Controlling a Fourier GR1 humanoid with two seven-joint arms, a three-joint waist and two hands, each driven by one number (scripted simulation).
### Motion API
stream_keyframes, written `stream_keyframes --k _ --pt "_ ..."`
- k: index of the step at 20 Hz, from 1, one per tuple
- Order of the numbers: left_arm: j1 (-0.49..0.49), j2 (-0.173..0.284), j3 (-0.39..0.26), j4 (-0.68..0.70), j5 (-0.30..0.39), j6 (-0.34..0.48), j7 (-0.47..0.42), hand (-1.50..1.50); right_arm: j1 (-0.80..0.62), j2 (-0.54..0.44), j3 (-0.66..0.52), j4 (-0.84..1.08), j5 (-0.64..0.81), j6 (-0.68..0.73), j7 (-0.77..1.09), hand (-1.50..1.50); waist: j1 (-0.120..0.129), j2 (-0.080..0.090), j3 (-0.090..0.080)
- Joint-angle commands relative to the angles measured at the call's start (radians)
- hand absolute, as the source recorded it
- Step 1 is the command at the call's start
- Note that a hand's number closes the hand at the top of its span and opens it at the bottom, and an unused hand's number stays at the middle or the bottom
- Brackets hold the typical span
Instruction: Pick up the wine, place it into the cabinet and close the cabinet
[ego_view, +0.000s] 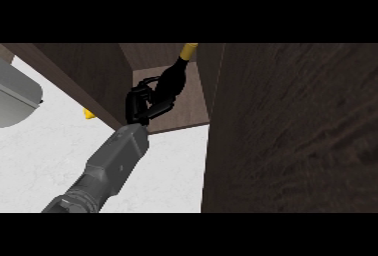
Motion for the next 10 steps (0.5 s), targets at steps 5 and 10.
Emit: stream_keyframes --k 5,10 --pt "0.023 -0.020 -0.055 0.013 0.022 0.062 0.015 1.50 -0.015 0.011 -0.016 0.019 -0.045 0.007 -0.009 -1.50 -0.016 0.014 -0.004" --pt "0.011 -0.020 -0.068 0.004 0.042 0.077 0.016 1.50 -0.009 0.005 -0.025 0.008 -0.039 0.003 0.003 -1.50 -0.015 0.014 -0.004"
